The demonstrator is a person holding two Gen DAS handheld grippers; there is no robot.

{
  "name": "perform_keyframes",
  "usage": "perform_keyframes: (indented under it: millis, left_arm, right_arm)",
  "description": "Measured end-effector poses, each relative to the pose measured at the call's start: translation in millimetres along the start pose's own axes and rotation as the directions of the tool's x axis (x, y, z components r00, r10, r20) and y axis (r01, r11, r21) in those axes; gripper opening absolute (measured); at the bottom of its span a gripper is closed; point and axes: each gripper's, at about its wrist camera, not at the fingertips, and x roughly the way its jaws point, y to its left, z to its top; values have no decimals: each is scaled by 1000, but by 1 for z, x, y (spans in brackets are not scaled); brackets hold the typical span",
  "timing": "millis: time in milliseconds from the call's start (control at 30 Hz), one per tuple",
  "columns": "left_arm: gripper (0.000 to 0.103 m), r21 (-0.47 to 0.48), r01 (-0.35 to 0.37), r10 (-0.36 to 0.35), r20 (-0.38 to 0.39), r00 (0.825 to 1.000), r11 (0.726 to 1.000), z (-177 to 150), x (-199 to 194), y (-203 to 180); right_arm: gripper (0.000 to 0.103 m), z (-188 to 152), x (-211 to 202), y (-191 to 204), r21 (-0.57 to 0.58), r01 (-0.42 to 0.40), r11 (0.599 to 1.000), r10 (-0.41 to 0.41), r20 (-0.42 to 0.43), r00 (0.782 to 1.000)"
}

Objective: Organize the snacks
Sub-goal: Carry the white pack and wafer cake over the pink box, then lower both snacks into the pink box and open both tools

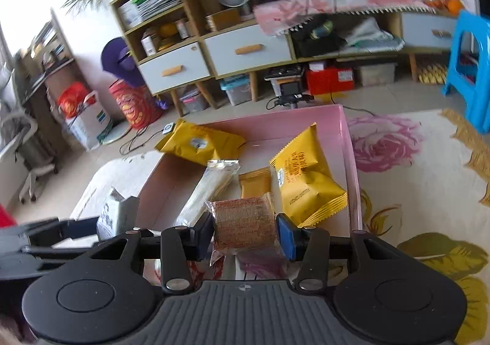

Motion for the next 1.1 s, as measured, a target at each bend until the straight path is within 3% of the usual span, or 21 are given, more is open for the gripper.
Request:
perform_keyframes:
  millis: [300,567,667,833,1100]
  left_arm:
    - [71,-11,-68,68,15,998,998,4,24,-4]
    - [71,19,-99,99,27,995,995,2,36,-7]
    - [74,9,-83,83,24,996,996,2,38,-7]
    - [86,18,-90,90,32,995,996,1,37,-10]
    - [92,36,-85,84,29,996,996,1,34,-16]
  right_arm:
    - [38,6,12,-17,94,20,995,-21,11,1000]
    - [41,7,17,-25,100,16,995,-17,7,1000]
    - [44,7,19,-24,107,16,994,-16,3,1000]
    - [60,9,15,-24,110,15,994,-18,26,999]
    - [68,12,7,-27,115,20,993,-25,46,999]
